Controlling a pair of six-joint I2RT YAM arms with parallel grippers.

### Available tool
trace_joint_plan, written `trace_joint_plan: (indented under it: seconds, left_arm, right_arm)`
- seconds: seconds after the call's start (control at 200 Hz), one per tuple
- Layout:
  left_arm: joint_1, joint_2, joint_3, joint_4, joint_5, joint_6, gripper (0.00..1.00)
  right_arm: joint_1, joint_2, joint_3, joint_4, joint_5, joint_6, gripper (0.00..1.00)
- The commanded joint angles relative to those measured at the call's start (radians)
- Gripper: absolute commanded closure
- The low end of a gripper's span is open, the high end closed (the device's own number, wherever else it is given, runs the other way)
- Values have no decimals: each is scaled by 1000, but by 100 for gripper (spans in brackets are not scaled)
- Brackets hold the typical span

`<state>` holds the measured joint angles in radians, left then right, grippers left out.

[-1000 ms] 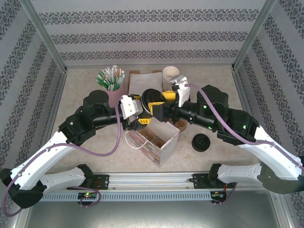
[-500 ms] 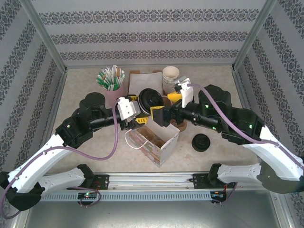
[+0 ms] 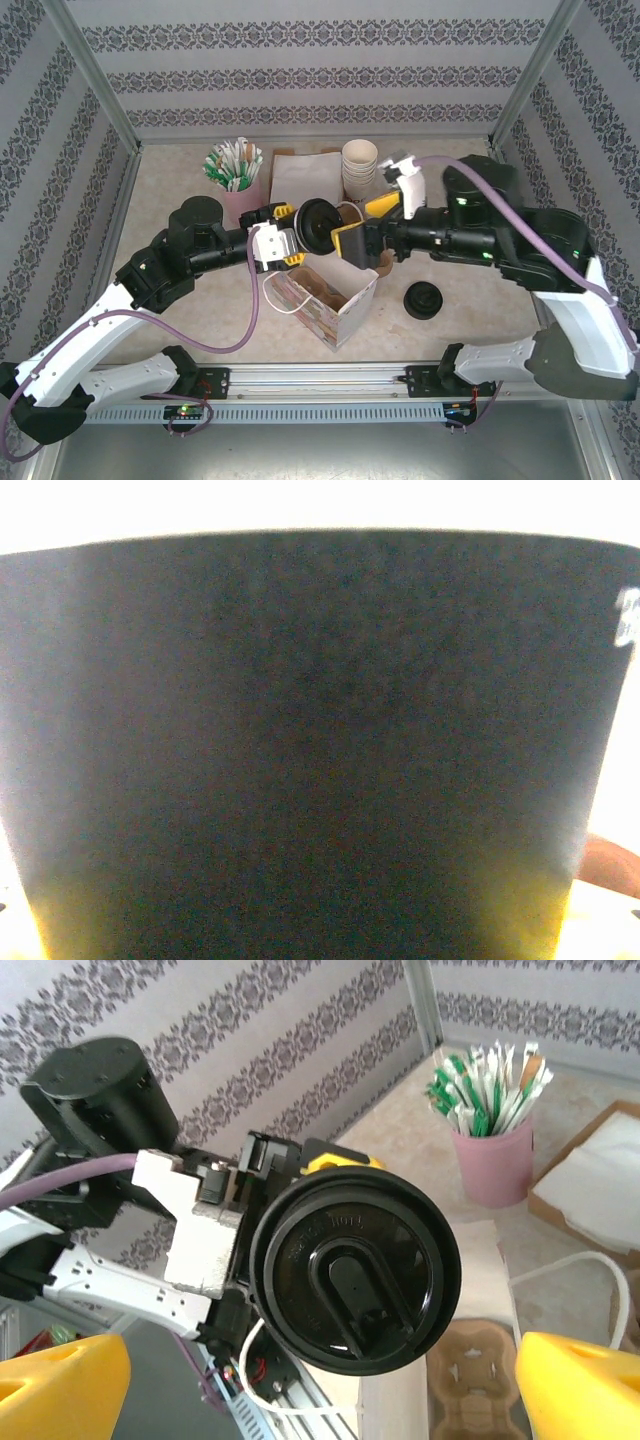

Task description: Pack the takeout coffee

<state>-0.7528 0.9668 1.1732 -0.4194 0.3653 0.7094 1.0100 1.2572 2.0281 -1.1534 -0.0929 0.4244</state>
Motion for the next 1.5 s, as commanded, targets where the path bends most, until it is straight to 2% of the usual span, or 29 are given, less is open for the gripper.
trace_joint_plan:
  seconds: [0.0,0.09,0.455,1.494]
  left_arm:
    - [-17,-14,27,-16,20,65,57]
    - [-22,-15,24,-13,19,64,57]
    - [-28,-8,23,-19,11,69,57]
    - [-46,3,39,-2,7,42,52]
  right_arm:
    - [-5,59,25,-91,-17,15,2]
    - [-6,78,24,-86,-14,14,3]
    - [-3,100,5,-49,-27,20,19]
    - [10,116,-65,-6,-33,28,15]
